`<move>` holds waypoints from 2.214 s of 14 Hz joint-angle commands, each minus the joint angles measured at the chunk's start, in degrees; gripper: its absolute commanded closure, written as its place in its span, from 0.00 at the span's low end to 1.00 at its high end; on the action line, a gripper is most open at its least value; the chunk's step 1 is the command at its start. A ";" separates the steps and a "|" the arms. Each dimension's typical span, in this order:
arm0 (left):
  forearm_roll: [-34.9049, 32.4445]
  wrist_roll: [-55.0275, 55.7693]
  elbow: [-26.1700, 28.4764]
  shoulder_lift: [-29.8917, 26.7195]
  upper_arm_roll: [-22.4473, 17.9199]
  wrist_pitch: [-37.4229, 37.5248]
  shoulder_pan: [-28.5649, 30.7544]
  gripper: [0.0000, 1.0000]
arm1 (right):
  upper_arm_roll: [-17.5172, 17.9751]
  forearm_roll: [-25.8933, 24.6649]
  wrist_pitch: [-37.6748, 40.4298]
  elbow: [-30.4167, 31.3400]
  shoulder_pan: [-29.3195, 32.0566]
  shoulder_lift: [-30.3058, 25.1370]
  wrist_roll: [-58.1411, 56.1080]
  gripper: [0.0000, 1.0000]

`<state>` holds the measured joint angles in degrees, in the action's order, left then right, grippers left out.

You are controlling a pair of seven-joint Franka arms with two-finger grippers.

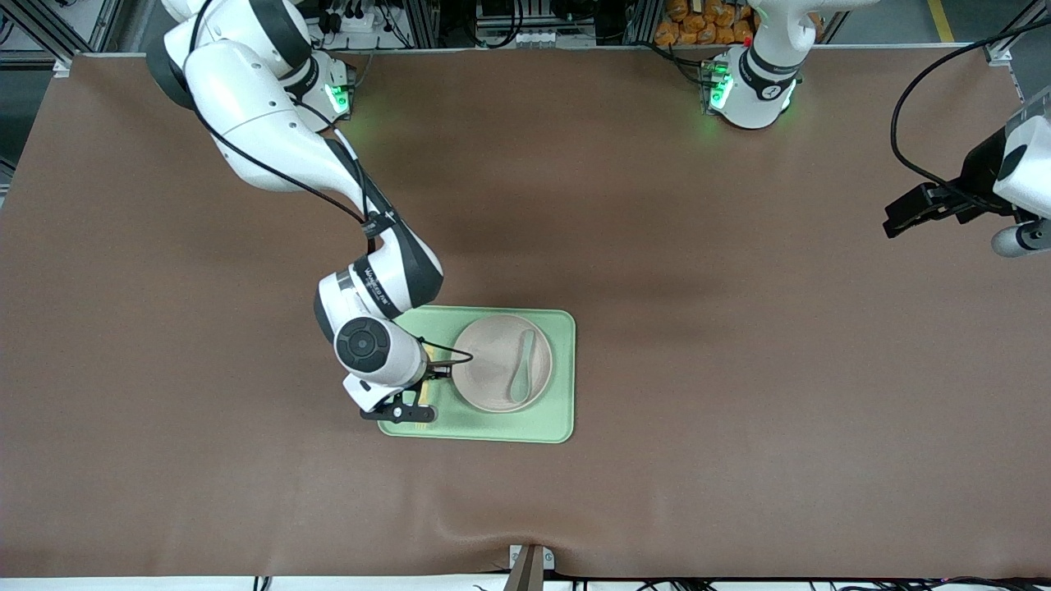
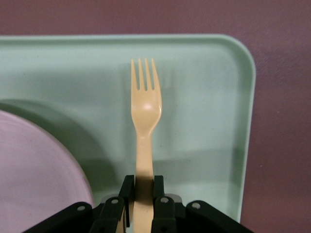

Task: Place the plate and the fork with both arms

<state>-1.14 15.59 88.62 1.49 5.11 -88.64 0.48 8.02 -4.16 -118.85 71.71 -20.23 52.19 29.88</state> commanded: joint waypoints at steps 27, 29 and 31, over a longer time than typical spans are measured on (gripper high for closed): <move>-0.45 -0.91 0.94 -3.51 0.60 1.81 0.49 0.00 | 9.48 -1.47 14.68 6.16 21.37 -26.33 -7.09 0.00; -0.45 -0.91 0.86 -3.86 0.60 2.59 0.49 0.00 | 7.19 0.28 20.12 6.69 21.28 -32.03 -9.83 0.00; -0.45 -1.52 0.86 -4.48 0.60 3.12 0.49 0.00 | 4.48 2.48 24.00 6.60 21.11 -37.05 -12.73 0.00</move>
<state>-1.14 15.53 88.63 -1.20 5.27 -86.49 0.47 14.72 -3.69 -97.44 75.92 0.51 21.17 20.27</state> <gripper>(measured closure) 0.000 0.000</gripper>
